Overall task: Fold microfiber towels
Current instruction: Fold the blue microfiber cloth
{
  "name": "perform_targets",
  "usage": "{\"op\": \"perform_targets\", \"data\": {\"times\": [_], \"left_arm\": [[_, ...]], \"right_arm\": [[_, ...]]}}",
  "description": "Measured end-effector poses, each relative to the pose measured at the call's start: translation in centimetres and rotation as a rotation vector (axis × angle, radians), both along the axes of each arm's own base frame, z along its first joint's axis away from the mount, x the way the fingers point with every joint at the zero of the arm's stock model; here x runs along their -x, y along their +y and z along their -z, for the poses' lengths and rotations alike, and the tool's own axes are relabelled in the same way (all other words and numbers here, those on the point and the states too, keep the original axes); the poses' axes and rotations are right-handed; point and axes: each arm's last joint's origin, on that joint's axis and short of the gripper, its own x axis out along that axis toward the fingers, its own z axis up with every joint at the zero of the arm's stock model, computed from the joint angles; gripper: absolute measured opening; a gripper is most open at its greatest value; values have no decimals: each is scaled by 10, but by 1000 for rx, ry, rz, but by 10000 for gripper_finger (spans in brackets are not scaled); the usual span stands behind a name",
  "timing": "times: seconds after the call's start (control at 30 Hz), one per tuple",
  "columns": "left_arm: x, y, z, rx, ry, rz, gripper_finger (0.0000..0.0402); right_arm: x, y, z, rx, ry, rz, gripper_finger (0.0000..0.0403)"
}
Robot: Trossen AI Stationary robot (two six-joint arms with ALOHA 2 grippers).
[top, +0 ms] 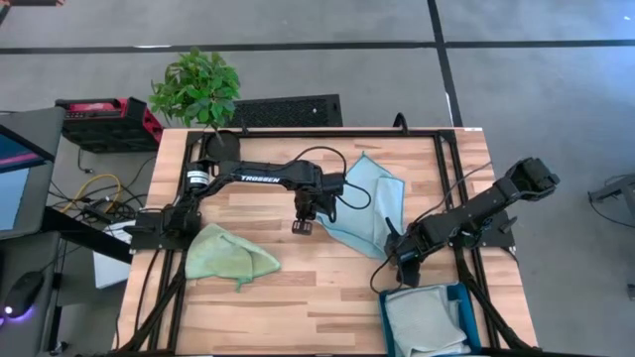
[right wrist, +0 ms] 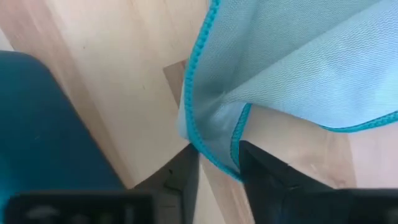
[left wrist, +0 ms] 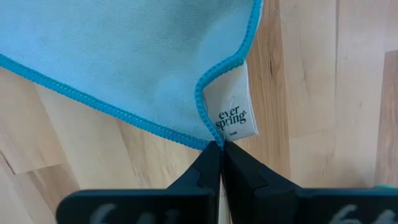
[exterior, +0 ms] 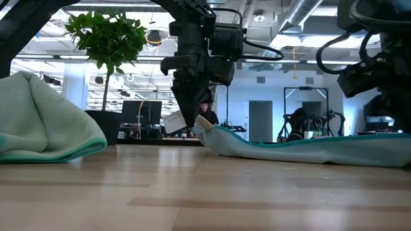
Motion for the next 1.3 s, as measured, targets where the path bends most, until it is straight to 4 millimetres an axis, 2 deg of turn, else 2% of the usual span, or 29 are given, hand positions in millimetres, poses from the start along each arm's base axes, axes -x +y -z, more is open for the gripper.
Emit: {"op": "perform_targets", "data": {"times": [0.2, 0.4, 0.53, 0.73, 0.9, 1.03, 1.13, 1.3], "left_arm": [[1, 0, -1, 1, 8, -2, 0], [14, 1, -28, -1, -3, -53, 0], [24, 1, -55, -26, -61, -144, 0], [43, -6, -96, -179, -158, -246, 0], [62, -10, -131, -300, -268, -368, 0], [77, -13, -153, -433, -356, -456, 0], [84, -14, -165, -513, -409, -516, 0], [92, -17, -183, -549, -479, -560, 0]], "right_arm": [[0, 1, 0, -25, 12, -2, 17], [2, 0, -10, -4, 73, 24, 7], [2, -1, -30, 76, 125, 27, 9], [-1, -4, -66, 202, 165, -27, 6], [-2, -16, -100, 347, 199, -23, 4], [-5, -28, -128, 473, 175, 4, 3], [-11, -39, -144, 520, 86, 36, 3], [-14, -60, -173, 598, -29, 121, 3]]}}
